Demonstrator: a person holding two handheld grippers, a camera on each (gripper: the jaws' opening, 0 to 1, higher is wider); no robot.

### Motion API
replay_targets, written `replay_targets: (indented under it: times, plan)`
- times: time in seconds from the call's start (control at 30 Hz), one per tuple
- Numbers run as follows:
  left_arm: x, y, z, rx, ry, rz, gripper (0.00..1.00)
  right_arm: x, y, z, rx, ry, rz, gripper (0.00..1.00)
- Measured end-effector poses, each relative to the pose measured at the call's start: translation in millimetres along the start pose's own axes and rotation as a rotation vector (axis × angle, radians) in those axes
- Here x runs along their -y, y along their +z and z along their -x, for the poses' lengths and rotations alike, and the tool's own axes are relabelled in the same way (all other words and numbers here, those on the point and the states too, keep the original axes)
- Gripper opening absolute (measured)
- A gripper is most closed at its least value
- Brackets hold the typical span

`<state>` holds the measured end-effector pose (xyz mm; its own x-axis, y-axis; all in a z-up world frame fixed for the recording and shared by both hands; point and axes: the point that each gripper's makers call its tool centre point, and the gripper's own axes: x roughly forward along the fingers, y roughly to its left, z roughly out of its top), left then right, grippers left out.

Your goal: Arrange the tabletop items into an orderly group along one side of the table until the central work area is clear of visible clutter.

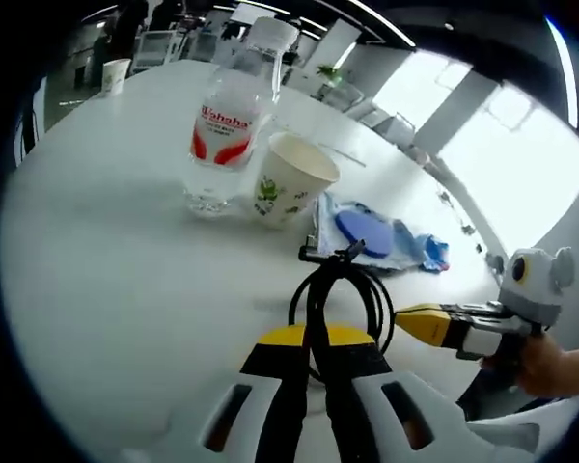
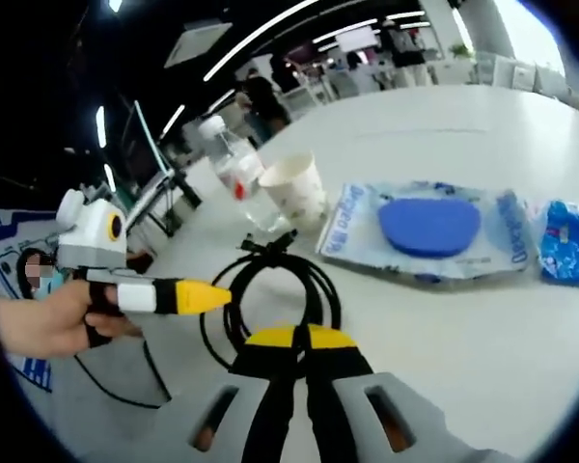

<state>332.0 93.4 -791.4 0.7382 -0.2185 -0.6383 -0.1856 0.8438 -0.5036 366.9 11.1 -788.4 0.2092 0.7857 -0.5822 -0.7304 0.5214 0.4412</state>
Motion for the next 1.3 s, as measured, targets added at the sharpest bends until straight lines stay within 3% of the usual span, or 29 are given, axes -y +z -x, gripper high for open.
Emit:
replay_targets:
  times: [0.5,1.3]
  plan:
    - [41.5,-1.4,2.3,-0.007,-0.062,-0.052,0.00,5.4,7.8,44.1,0.096,-0.025,-0.029,0.00]
    - [136.3,-3.0,-43.1,-0.057,-0.184,-0.177,0.00,73.2,14.3,122.5,0.218,-0.163,-0.102,0.00]
